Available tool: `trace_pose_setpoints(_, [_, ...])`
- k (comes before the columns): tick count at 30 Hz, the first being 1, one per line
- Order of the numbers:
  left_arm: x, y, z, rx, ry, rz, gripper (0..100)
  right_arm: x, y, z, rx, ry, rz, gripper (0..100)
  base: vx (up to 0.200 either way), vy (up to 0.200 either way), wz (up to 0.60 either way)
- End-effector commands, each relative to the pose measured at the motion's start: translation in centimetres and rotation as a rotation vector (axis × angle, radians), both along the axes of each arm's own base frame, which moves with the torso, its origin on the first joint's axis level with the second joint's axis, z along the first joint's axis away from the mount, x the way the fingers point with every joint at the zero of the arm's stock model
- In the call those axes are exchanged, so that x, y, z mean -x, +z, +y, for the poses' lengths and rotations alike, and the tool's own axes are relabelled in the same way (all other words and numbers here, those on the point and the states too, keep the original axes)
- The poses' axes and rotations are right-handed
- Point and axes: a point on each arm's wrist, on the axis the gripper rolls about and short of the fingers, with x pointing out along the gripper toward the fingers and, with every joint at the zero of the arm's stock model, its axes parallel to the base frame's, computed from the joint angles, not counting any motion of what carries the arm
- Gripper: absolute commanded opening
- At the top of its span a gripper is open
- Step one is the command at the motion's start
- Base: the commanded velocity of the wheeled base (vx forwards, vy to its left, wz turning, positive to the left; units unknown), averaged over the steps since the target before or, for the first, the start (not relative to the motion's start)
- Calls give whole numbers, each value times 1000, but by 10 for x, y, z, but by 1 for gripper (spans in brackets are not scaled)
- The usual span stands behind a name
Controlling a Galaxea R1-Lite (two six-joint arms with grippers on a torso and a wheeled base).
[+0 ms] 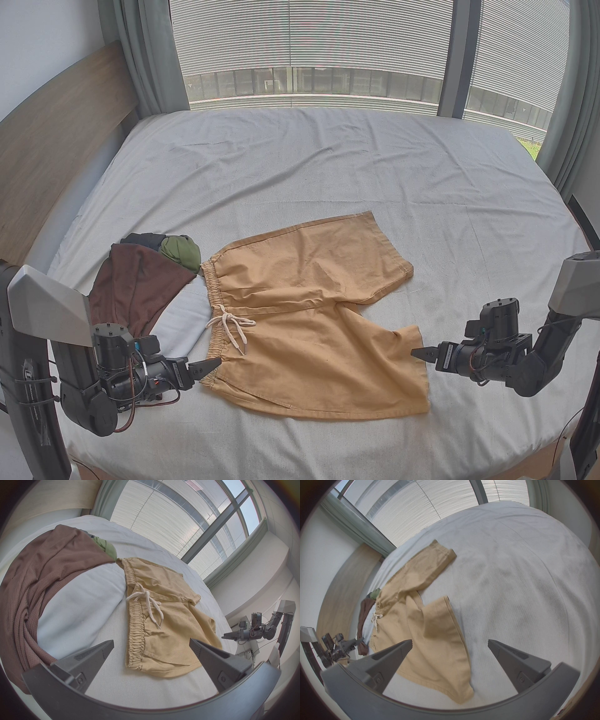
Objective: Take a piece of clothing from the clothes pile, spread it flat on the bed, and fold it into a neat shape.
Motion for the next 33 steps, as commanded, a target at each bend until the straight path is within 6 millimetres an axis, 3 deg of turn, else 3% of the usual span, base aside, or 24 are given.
trace_pose_setpoints(1, [-3,4,-2,8,-11,-21,100,-20,-10,-6,-30,-9,-10,100,0,0,0])
trace_pose_setpoints(9, [-9,5,-2,11,-8,-46,100,-48,-34,-10,-56,-7,3,100,0,0,0])
trace_pose_setpoints(17, [-8,5,-3,17,-20,-40,100,-65,-22,3,-202,34,-19,100,0,0,0])
trace_pose_setpoints(28, [-7,1,-7,15,-35,-25,100,-65,-16,6,-391,64,54,100,0,0,0])
trace_pose_setpoints(33, [-6,0,-7,14,-35,-20,100,-67,-1,8,-462,114,47,100,0,0,0])
